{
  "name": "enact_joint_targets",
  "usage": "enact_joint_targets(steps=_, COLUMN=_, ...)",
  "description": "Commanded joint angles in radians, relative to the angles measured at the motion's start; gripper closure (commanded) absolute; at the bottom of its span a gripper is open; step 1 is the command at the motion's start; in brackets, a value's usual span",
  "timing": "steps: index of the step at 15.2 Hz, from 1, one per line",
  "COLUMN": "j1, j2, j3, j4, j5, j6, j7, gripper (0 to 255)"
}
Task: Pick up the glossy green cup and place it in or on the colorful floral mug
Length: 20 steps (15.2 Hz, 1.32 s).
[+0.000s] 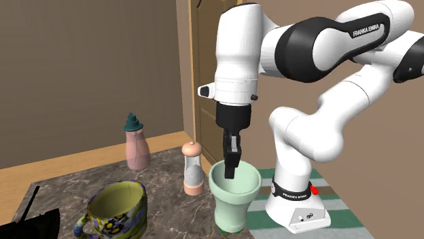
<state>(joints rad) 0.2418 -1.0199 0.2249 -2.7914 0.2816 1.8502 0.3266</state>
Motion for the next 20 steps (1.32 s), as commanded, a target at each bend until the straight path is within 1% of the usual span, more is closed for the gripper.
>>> enact_joint_targets(steps=1, j1=-0.005, j2=0.0, j3=-0.009, j4=0.026, j5=-0.009, j6=-0.027, j7=-0.001, gripper=255)
enact_joint_targets(steps=17, j1=-0.024, j2=0.036, j3=-0.045, j4=0.256, j5=-0.049, j6=-0.219, j7=0.018, gripper=255)
enact_joint_targets(steps=18, j1=-0.025, j2=0.037, j3=-0.046, j4=0.26, j5=-0.05, j6=-0.222, j7=0.018, gripper=255)
enact_joint_targets(steps=20, j1=-0.044, j2=0.116, j3=-0.061, j4=0.305, j5=-0.068, j6=-0.191, j7=-0.006, gripper=255)
